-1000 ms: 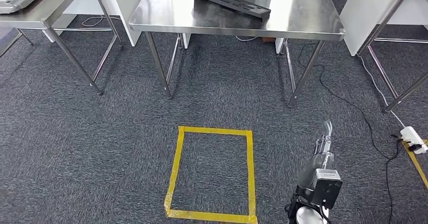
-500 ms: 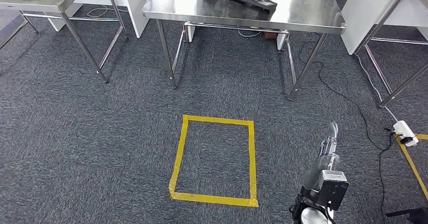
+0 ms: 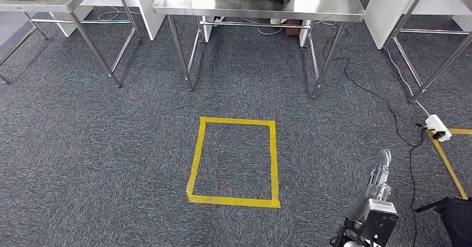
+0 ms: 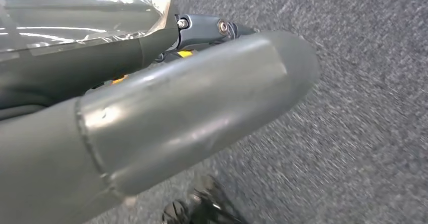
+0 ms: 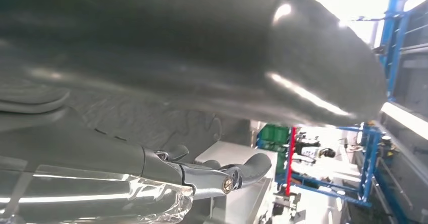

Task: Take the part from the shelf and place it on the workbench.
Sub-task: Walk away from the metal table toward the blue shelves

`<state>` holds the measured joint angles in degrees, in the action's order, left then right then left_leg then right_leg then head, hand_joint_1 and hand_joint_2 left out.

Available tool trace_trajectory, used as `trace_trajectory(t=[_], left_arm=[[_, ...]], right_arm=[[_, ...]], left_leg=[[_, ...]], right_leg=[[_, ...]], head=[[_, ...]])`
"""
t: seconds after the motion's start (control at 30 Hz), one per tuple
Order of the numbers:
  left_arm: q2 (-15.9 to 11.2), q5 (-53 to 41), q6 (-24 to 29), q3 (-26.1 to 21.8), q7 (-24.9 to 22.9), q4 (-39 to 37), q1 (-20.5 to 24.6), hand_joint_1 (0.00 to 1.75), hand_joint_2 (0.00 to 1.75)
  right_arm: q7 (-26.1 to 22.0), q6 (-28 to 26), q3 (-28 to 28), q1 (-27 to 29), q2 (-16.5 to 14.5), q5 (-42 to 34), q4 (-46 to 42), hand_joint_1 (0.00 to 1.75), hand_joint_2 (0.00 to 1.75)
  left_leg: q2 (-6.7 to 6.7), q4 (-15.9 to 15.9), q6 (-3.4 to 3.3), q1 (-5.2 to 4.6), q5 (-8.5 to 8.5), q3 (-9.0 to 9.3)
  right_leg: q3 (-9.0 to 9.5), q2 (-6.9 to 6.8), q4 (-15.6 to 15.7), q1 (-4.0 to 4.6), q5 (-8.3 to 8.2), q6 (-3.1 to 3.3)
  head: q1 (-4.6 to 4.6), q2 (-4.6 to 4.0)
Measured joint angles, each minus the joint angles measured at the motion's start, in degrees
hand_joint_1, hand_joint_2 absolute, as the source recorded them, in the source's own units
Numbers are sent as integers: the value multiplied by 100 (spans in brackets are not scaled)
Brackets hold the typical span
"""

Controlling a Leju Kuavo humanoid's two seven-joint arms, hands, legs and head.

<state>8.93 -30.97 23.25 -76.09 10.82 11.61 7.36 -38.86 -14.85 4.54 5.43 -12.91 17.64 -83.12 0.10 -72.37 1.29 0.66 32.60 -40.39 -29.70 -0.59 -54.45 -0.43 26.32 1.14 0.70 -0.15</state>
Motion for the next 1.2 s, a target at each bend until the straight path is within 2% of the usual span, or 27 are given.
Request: trace_trajectory(t=[0.03,0.07,0.1,0.17,0.2,0.23,0.3,0.33,0.37,0.4,0.47,0.5,0.53,0.57,0.6,0.63,0.67,0.73,0.77,0.8,0.87,0.93,1.0,1.03,1.07,1.1,1.2], left_arm=[[-10,-9,-9,25,0,0,0,0,0],[-18,-15,-19,44,0,0,-1,0,0],[-25,-22,-29,60,0,1,2,0,0],[-40,-49,-47,103,1,2,13,0,0],[-48,-64,-55,135,1,4,22,0,0],[-55,-78,-67,163,2,5,27,0,0],[-62,-93,-89,194,3,5,21,0,0],[-63,-102,-97,198,3,5,15,0,0],[-65,-110,-102,200,4,5,11,0,0],[-68,-123,-104,207,12,5,8,0,0],[-78,-159,-105,233,35,7,3,0,0],[-82,-187,-102,254,43,7,-1,0,0],[-86,-216,-98,279,38,7,-2,0,0],[-89,-242,-94,303,25,7,-3,0,0],[-90,-260,-94,323,7,7,-5,0,0],[-91,-278,-95,338,-14,7,-6,0,0],[-93,-294,-97,349,-27,7,-7,0,0],[-102,-333,-107,384,-37,7,-9,0,0],[-109,-349,-113,410,-34,7,-10,0,0],[-116,-365,-121,436,-32,7,-16,0,0],[-131,-395,-135,473,-22,7,-38,0,0],[-138,-419,-145,497,-8,5,-66,0,0],[-148,-435,-149,521,6,4,-77,0,0],[-153,-442,-150,534,12,4,-82,0,0],[-157,-451,-152,548,16,4,-90,0,0],[-157,-465,-155,566,20,4,-100,0,0],[-172,-500,-168,616,36,6,-113,0,0]], right_arm=[[0,-6,-20,32,8,-1,-21,0,0],[0,-9,-36,60,14,-2,-44,0,0],[0,-13,-50,84,19,-3,-73,0,0],[-2,-24,-71,125,27,-5,-148,0,0],[-4,-33,-80,136,32,-6,-186,0,0],[-7,-43,-89,149,35,-7,-220,0,0],[-10,-61,-108,194,42,-7,-272,0,0],[-11,-68,-121,224,44,-7,-289,0,0],[-12,-78,-138,255,47,-8,-306,0,0],[-13,-90,-157,280,50,-10,-322,0,0],[-13,-110,-195,321,58,-14,-352,0,0],[-13,-118,-209,338,62,-16,-361,0,0],[-13,-122,-223,355,68,-18,-368,0,0],[-13,-126,-235,374,73,-21,-373,0,0],[-14,-129,-246,393,79,-28,-380,0,0],[-19,-132,-259,412,84,-46,-391,0,0],[-30,-138,-271,428,88,-75,-402,0,0],[-67,-161,-294,467,91,-170,-440,0,0],[-83,-176,-303,493,92,-222,-459,0,0],[-92,-193,-313,527,97,-275,-476,0,0],[-96,-231,-331,594,111,-356,-498,0,0],[-96,-269,-343,647,121,-406,-520,0,0],[-96,-310,-350,695,128,-442,-533,0,0],[-96,-337,-354,721,134,-458,-535,0,0],[-96,-367,-358,745,141,-475,-536,0,0],[-96,-399,-361,767,148,-493,-539,0,0],[-96,-474,-365,808,164,-526,-576,0,0]], left_leg=[[0,-138,-1,1,-108,74],[0,-73,-11,1,-286,251],[-2,184,-29,1,-424,528],[-13,1031,-79,-12,-340,1202],[-20,1369,-109,-25,-221,1427],[-25,1577,-147,-47,-131,1539],[-14,1671,-253,-61,-190,1469],[1,1682,-305,-61,-256,1409],[18,1698,-362,-50,-334,1330],[34,1704,-398,-42,-406,1249],[47,1702,-437,-46,-541,1064],[52,1701,-431,-46,-605,975],[56,1699,-421,-46,-667,887],[62,1694,-405,-44,-735,797],[69,1686,-385,-41,-800,707],[73,1669,-359,-37,-862,632],[74,1643,-328,-40,-915,567],[69,1572,-256,-51,-996,492],[67,1550,-219,-54,-1031,468],[65,1542,-179,-45,-1068,458],[57,1496,-110,-6,-1034,418],[41,1119,-59,23,-651,275],[30,379,-22,28,-150,39],[27,65,-13,28,-26,-35],[27,-70,-17,28,-16,-16],[27,22,-33,27,-104,118],[14,1152,-145,8,-458,896]], right_leg=[[-104,-3,-37,4,-63,-11],[-225,-3,-86,5,-118,-26],[-330,-1,-143,6,-164,-44],[-475,-1,-244,24,-229,-93],[-514,-9,-273,33,-271,-126],[-543,-18,-281,35,-322,-165],[-602,-30,-276,38,-429,-247],[-643,-21,-297,35,-414,-265],[-707,-6,-387,37,-292,-257],[-789,10,-587,28,-58,-224],[-967,32,-1220,5,473,-176],[-1030,34,-1572,-10,632,-195],[-1052,35,-1854,-26,649,-251],[-1015,35,-2017,-40,543,-332],[-899,35,-2020,-54,374,-415],[-679,35,-1828,-69,215,-476],[-351,35,-1444,-80,162,-493],[303,40,-499,-73,371,-404],[483,40,-195,-57,502,-346],[537,39,-49,-39,566,-289],[480,30,-47,-54,516,-176],[408,22,-43,-68,424,-56],[318,16,-47,-34,349,-4],[278,15,-50,-18,317,-1],[247,14,-54,-4,293,-4],[228,14,-58,7,276,-12],[236,13,-76,35,252,-41]], head=[[1,0],[2,0],[4,0],[4,0],[3,0],[1,0],[0,0],[4,0],[-7,0],[-20,0],[-54,0],[-61,0],[-65,0],[-70,0],[-72,0],[-72,0],[-73,0],[-69,0],[-66,0],[-60,0],[-55,0],[-42,0],[-30,0],[-31,0],[-30,0],[-30,0],[-33,0]])
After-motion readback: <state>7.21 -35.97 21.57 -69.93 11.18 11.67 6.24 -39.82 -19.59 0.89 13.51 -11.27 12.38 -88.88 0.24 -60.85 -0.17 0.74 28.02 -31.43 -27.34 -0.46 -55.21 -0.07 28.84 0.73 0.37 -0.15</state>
